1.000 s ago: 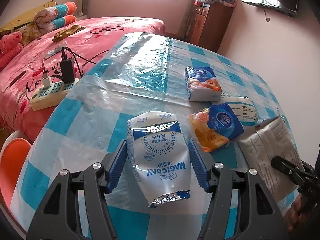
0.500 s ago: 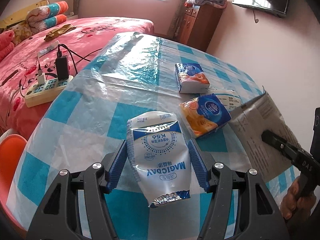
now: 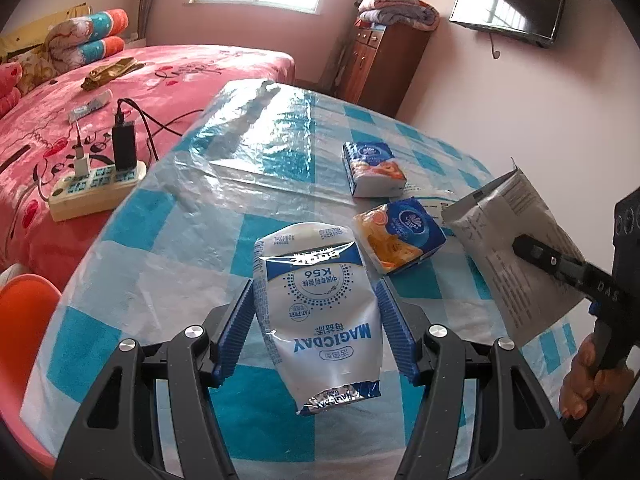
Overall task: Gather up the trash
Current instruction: 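Lift the milk pouch and grey packet off the table with both grippers, then carry the pouch and packet to the orange bucket and release both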
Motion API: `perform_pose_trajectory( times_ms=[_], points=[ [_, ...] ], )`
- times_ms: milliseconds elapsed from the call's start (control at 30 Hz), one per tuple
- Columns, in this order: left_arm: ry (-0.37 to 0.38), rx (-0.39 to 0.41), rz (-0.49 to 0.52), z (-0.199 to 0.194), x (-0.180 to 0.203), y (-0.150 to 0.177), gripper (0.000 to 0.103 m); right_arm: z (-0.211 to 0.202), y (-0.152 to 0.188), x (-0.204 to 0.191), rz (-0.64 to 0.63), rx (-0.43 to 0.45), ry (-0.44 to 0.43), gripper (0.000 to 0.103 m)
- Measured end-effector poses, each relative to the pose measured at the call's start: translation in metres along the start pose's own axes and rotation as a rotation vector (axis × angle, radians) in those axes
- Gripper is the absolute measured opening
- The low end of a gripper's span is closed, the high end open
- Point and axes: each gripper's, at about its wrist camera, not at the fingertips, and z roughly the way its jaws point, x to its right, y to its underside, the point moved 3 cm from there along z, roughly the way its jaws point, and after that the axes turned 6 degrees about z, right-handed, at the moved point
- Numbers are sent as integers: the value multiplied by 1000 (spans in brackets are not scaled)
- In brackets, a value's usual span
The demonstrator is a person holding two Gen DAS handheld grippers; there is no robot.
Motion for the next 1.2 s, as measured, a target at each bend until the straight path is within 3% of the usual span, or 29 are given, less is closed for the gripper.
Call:
perform_pose_trajectory(
  times_ms=[300,600,1200],
  points=[
    [-5,44,-26,-22,-21,3,63,0,-5,-33,-33,-14,-44,17],
    [-50,79,-82,-46,-60,11,63,16,-2,-96,-125,-62,-120,17],
    [-272,77,-295,-99,-184,68,63,97,27,-249,-306,-271,-353,17]
  ],
)
